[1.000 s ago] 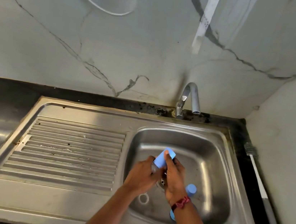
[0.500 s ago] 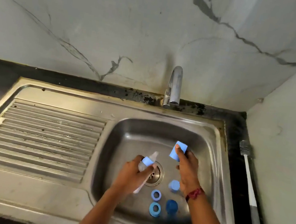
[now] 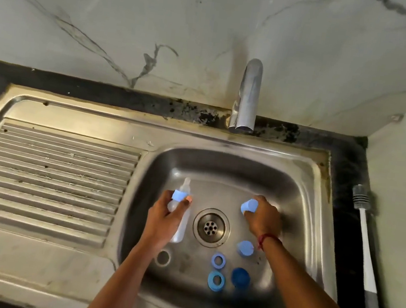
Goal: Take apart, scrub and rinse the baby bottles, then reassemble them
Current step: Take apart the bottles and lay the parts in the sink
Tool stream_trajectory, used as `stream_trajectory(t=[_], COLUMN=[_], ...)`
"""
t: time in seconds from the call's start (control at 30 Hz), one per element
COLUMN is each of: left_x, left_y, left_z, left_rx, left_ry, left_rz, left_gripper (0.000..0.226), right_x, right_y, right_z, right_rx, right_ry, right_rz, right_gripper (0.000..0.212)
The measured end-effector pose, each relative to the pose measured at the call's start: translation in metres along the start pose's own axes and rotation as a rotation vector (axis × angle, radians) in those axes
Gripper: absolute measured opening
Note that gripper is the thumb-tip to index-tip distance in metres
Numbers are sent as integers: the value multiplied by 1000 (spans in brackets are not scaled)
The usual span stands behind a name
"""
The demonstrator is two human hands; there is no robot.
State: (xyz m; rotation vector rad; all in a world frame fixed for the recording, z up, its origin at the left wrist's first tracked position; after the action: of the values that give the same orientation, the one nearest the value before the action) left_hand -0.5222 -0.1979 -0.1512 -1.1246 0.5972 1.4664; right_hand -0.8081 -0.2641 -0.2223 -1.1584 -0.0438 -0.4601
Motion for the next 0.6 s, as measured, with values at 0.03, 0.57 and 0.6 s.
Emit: stream_trajectory(t=[0.03,0.57,0.6], left_x=[2,6,4], left_y=[0,16,18], left_z=[-2,7,9], left_rx=[1,152,164], left_ry=[-11,-157,-159], left_rz=[0,69,79], left_gripper=[21,43,46], right_x=[5,-5,-1], right_y=[0,-7,-16], right_z=[1,13,22], right_rx=[-30,-161,-219], right_ry=[-23,70,68], right_rz=[82,124,101], right_gripper=[38,61,60])
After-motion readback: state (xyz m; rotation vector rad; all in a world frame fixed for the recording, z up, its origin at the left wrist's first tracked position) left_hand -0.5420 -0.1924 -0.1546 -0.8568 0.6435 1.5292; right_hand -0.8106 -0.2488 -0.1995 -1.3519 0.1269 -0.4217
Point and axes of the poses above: each hand's wrist, its own z-axis away from the middle knuckle, its own y-axis out of the palm, x = y × z, the point moved 10 cm from there along -z, towards the middle knuckle, and after that the axes turned 8 degrees about z, right-handed, at the moved point
